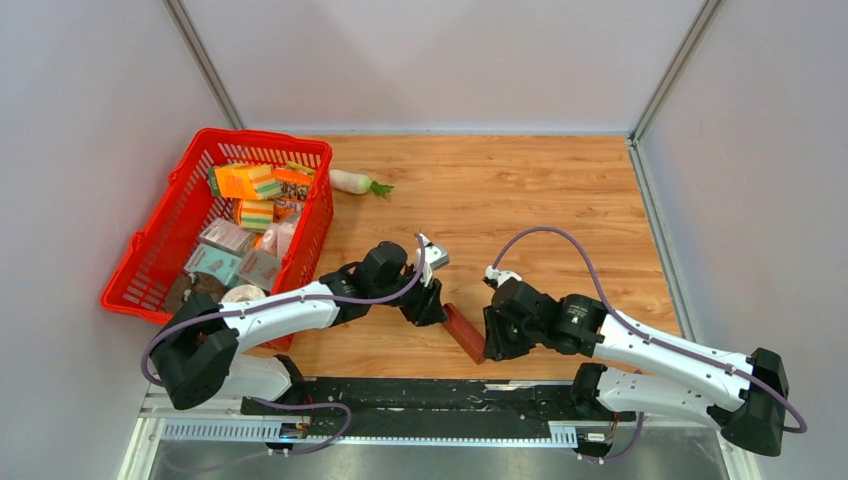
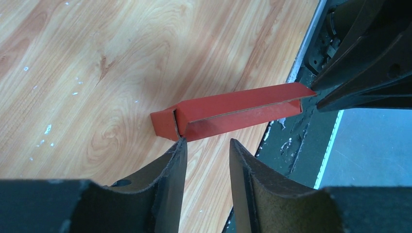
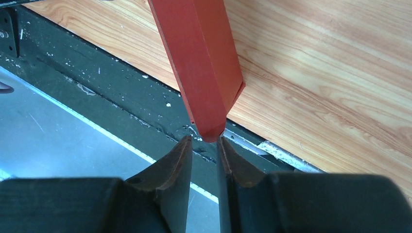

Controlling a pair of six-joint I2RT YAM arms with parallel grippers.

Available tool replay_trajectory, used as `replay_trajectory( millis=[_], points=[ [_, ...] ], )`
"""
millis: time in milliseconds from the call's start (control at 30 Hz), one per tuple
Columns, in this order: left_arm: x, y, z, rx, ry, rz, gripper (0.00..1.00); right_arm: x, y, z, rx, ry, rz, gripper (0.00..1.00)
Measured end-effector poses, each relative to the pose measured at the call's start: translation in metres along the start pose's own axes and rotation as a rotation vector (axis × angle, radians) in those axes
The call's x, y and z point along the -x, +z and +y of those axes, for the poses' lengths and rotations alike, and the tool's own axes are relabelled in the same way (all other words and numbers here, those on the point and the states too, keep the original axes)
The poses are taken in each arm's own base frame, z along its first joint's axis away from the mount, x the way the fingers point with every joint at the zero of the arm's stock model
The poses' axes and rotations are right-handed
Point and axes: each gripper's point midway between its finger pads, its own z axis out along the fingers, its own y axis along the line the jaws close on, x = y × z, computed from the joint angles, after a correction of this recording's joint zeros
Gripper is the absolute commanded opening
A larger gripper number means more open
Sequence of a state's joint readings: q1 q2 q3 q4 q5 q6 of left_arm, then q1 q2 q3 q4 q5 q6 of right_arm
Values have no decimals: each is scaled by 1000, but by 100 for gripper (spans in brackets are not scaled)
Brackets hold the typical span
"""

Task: Fold the paper box

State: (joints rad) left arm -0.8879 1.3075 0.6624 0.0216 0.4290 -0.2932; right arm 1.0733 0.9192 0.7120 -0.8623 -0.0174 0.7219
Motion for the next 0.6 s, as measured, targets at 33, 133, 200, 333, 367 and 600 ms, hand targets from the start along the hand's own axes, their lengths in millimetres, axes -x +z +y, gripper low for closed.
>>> replay_trajectory(
  millis=[33,133,200,333,367,600],
  points=[
    [1,0,-1,-6,1,-2,46,0,0,0,1,4,0,25],
    [0,3,-4,-29,-1,8,43,1,0,3,10,11,-3,20],
    [-1,6,-5,-48,-4,19,41,2,1,4,13,16,-7,19],
    [-4,9,-6,-68,-13,36,32,5,2,4,8,18,-19,15],
    [-5,9,-7,-73,-14,38,31,6,3,3,3,18,-23,15],
    [-4,4,-10,-82,-9,27,43,25,6,0,-73,6,-64,43]
  ],
)
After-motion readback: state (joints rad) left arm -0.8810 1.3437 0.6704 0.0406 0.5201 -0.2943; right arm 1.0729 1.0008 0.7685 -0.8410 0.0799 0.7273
